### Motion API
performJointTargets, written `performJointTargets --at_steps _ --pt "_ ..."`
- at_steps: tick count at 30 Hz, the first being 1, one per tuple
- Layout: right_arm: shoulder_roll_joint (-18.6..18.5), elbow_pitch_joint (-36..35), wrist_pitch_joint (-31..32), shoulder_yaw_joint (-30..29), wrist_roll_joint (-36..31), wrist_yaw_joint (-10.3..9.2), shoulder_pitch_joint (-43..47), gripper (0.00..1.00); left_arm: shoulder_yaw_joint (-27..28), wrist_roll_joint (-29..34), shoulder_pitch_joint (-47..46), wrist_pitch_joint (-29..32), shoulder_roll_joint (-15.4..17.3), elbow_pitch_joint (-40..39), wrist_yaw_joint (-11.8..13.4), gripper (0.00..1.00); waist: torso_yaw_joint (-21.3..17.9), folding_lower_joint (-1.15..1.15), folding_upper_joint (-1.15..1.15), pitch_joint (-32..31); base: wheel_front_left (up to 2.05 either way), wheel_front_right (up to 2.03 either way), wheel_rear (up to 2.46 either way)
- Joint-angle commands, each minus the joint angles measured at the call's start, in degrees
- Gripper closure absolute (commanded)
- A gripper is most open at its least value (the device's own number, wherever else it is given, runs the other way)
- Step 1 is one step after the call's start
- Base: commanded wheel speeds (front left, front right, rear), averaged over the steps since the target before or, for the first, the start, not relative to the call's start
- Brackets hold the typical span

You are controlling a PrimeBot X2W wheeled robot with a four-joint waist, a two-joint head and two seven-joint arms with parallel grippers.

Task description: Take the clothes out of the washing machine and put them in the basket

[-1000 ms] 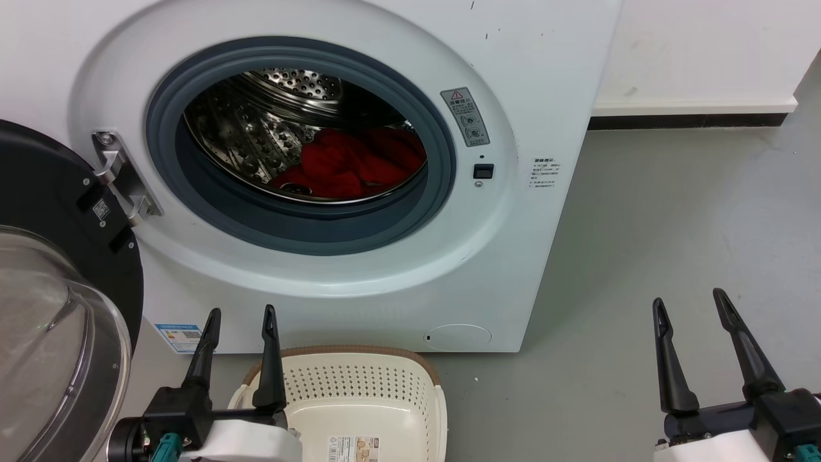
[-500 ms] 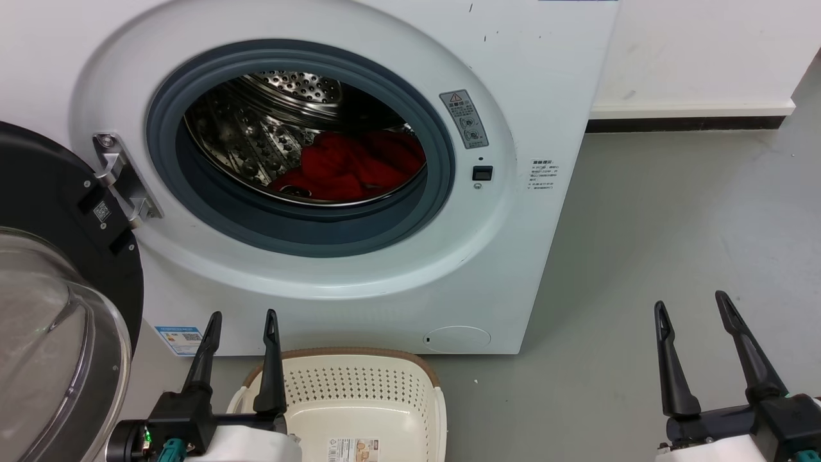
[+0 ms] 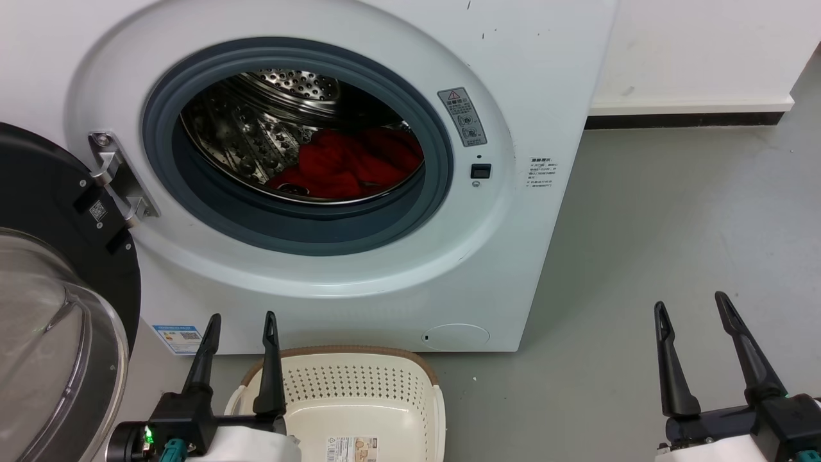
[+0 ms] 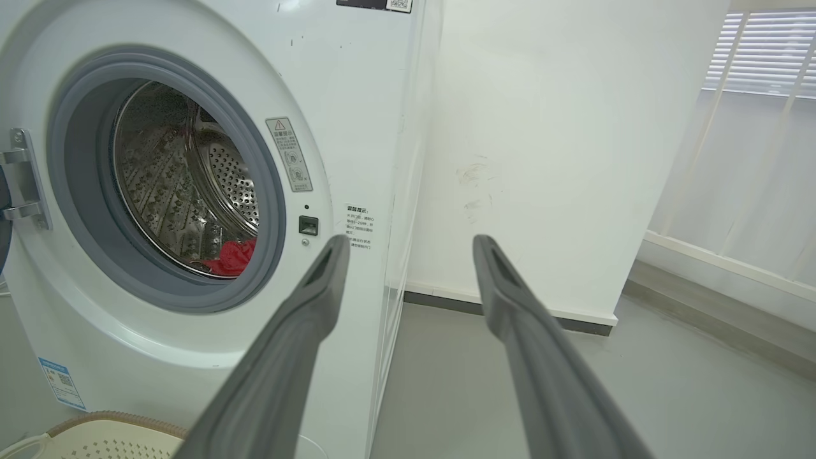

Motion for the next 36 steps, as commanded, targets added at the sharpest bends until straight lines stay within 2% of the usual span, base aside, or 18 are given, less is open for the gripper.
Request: performJointTargets --at_steps 1,10,15,20,25,36 --pt "-0.13 -0.04 -0.12 0.07 0.17 -0.04 -0.01 0.0 -0.17 0.45 0.15 -0.3 0.13 0.33 -0.44 0.0 -0.05 0.0 0.0 0.03 0.0 0.0 0.0" --pt "-0.13 -0.42 -0.12 0.6 -0.08 -0.04 -1.56 0.0 0.93 1.25 -4.82 -0.25 0.12 4.86 -3.77 0.0 -1.03 0.0 0.0 1.83 0.0 0.0 0.0" --pt "-0.11 -1.21 -0.11 1.14 -0.25 -0.04 -3.81 0.0 1.94 2.34 -12.19 -0.24 0.64 10.5 -5.97 0.0 -2.39 0.0 0.0 5.75 0.0 0.0 0.0" --pt "-0.09 -2.08 -0.11 1.79 0.15 -0.04 -7.35 0.0 3.66 0.72 -22.86 -0.24 1.86 17.18 -7.25 0.0 -4.65 0.0 0.0 11.79 0.0 0.0 0.0" --pt "-0.08 -3.33 -0.11 2.45 1.43 -0.04 -11.94 0.0 5.4 1.13 -34.66 -0.24 4.99 23.71 -7.58 0.0 -7.87 0.0 0.0 19.07 0.0 0.0 0.0" --pt "-0.03 -7.12 -0.11 4.31 5.82 -0.04 -19.16 0.0 6.47 1.79 -59.4 -0.24 14.57 38.5 -7.8 0.0 -15.22 0.0 0.0 32.62 0.0 0.0 0.0"
